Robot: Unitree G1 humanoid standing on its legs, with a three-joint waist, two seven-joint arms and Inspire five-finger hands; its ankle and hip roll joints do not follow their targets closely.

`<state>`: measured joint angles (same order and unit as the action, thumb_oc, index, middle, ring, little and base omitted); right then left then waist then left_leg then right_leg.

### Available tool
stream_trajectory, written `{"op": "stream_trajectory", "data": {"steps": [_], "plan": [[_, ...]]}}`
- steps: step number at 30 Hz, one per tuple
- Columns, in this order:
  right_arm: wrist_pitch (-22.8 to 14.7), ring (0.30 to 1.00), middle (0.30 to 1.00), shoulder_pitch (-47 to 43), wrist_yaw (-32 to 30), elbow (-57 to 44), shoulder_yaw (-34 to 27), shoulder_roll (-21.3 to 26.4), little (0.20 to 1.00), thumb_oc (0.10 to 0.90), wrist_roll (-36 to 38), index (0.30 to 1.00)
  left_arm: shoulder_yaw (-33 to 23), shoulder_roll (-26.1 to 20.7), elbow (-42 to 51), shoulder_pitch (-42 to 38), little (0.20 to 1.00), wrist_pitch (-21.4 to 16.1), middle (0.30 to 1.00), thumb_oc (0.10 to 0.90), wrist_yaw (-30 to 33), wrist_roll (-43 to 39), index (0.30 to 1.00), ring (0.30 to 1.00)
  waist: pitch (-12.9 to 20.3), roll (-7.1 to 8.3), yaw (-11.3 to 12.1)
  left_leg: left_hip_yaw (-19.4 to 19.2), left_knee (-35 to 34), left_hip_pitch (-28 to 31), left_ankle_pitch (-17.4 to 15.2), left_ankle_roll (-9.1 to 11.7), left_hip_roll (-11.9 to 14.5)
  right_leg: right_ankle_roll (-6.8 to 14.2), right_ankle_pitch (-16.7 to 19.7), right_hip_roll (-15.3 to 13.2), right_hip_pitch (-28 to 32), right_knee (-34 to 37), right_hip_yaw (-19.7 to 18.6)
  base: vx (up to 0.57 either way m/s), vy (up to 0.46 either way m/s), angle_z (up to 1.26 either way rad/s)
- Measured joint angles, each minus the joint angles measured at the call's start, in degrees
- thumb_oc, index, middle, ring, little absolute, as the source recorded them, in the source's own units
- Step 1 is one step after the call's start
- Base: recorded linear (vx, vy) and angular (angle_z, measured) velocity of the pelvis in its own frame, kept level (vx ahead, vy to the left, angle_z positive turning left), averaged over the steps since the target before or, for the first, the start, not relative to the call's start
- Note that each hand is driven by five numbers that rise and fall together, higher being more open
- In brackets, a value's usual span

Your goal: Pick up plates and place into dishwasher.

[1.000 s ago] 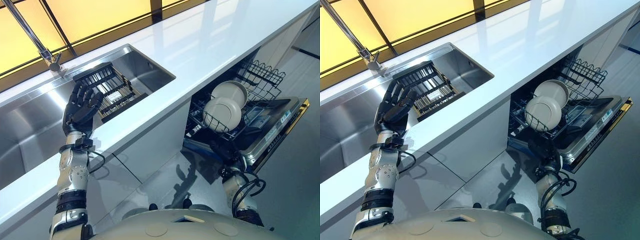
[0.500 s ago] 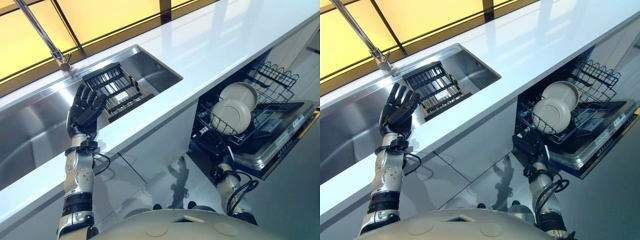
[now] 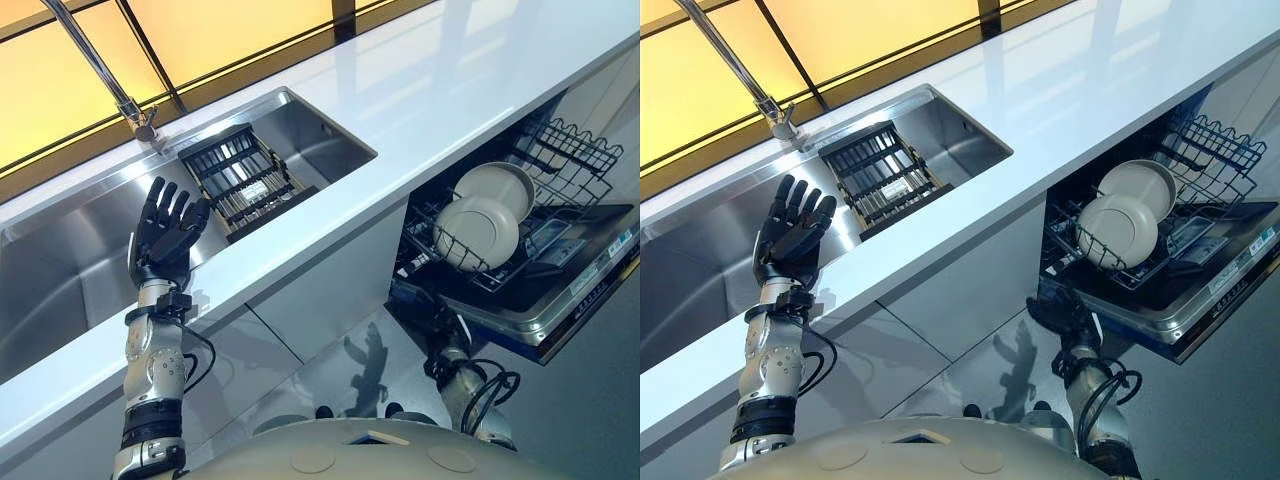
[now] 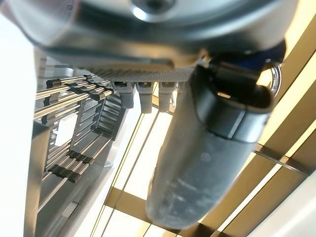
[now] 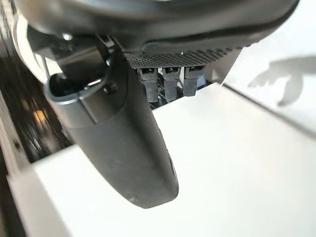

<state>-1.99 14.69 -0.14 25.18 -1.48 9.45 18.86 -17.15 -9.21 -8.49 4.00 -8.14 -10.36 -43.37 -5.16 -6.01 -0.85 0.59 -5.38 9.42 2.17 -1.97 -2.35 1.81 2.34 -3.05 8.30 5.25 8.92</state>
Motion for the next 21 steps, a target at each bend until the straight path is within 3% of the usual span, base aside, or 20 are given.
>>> {"op": "stream_trajectory", "data": {"steps": [4,13,21], "plan": [[-1.37,0.900,0.900,2.12,-0.08,-4.51,-0.76,3.76,0.900,0.800,-6.64,0.900,-1.37,0.30,1.88,1.20,0.900,-0.65,0.900,0.800,-0.46,0.02,0.900,0.900,-0.64,0.96,-0.76,-0.53,-0.01,0.01,-0.03,-0.02,0.08,0.02,-0.01,0.09,-0.25,0.00,-0.57,-0.03,-0.111,-0.06],[-15.96,0.900,0.900,-0.94,-12.05,-12.10,-10.18,5.23,0.900,0.800,-9.53,0.900,-3.36,0.19,2.08,1.88,0.900,-1.66,0.900,0.800,0.66,0.13,0.900,0.900,-0.67,1.55,-1.54,-2.75,0.01,0.51,-0.32,0.20,0.60,-0.04,0.14,0.76,-0.96,0.01,-2.73,-0.02,-0.077,-0.13],[-16.44,0.900,0.900,-1.69,-11.98,-8.75,-11.73,4.93,0.900,0.800,-5.81,0.900,-3.89,-0.53,0.93,1.76,0.900,-2.13,0.900,0.800,-0.12,0.08,0.900,0.900,-0.67,1.67,-2.13,-3.35,0.01,1.00,-0.58,0.10,0.59,-0.05,0.13,0.78,-0.63,0.00,-3.38,0.01,-0.040,-0.04]]}}
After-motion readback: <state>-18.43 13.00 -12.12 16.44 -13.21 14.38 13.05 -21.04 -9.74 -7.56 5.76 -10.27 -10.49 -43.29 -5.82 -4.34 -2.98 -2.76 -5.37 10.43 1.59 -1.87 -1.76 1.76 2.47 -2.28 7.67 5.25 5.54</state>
